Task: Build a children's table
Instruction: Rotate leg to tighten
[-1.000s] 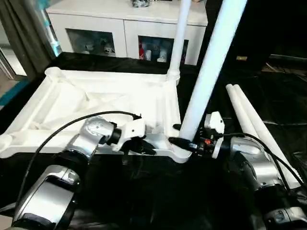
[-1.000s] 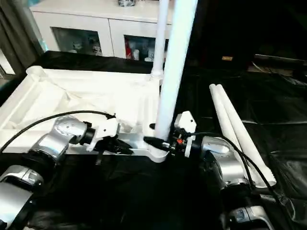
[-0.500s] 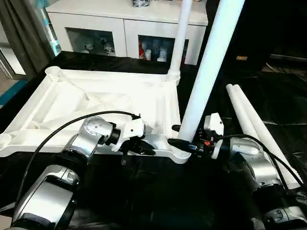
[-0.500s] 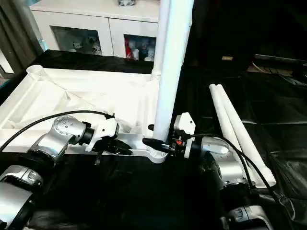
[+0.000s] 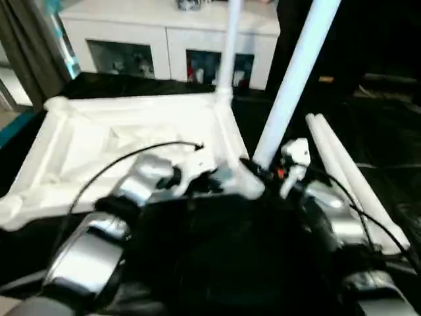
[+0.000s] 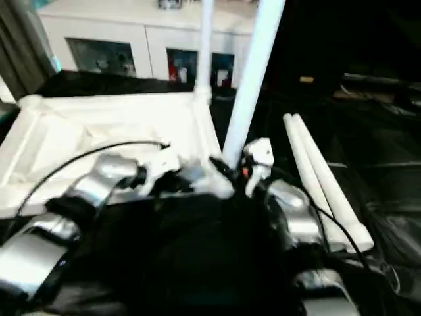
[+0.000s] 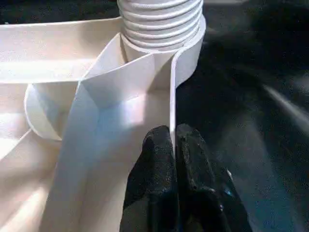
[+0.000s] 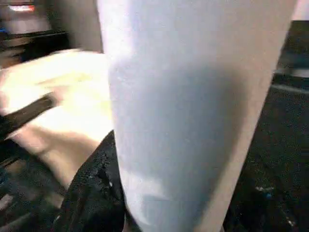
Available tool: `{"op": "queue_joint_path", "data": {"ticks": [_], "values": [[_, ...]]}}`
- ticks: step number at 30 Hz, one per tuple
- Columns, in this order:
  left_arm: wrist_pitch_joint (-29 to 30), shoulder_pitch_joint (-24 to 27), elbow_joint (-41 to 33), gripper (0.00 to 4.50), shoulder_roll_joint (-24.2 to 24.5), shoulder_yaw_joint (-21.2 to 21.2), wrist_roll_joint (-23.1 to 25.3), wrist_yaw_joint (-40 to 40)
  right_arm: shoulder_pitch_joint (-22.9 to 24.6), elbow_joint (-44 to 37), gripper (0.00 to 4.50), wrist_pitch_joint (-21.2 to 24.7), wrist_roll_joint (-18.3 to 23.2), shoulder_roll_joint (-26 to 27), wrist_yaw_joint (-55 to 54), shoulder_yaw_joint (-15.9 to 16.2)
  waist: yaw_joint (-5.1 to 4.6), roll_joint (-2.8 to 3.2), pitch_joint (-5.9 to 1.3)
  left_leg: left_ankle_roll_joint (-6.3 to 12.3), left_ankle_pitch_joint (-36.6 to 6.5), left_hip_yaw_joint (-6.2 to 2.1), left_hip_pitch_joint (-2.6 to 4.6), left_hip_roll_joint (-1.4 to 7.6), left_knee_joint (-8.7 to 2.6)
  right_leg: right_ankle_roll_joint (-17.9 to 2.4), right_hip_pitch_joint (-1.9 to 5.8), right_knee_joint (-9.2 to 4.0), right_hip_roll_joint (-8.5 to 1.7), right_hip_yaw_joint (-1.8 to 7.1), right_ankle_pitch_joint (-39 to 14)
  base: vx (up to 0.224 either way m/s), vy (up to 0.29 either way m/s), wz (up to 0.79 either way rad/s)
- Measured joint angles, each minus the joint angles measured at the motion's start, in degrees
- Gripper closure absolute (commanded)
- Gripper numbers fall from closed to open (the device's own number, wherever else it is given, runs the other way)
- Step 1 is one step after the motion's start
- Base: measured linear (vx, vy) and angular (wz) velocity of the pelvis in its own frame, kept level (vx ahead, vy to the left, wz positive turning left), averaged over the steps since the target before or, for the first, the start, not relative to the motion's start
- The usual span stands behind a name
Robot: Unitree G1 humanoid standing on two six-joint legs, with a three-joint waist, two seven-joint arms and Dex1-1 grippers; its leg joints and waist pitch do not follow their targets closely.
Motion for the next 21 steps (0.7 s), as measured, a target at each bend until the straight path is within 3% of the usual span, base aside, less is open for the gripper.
{"op": "queue_joint_path", "data": {"ticks": [8,21], "values": [[9.35,-4.37,3.56,4.5,-7.43,2.77,0.47,15.38,-8.58,10.7,2.57,-2.17,-3.5,5.61,-24.32,-3.08,-0.18,0.1,-0.04,0.27,0.15,0.03,-0.03,0.0,-0.21,0.01,-0.18,-0.08,0.0,-0.03,0.0,0.0,0.0,0.0],[10.37,-5.27,5.08,4.5,-8.54,3.24,0.64,18.06,-12.85,16.81,2.57,-3.73,-4.8,7.85,-30.07,-5.07,-0.31,0.04,-0.07,0.17,0.1,0.05,0.03,0.0,-0.21,-0.06,-0.1,-0.13,0.01,-0.02,0.05,0.0,0.0,0.0]]}}
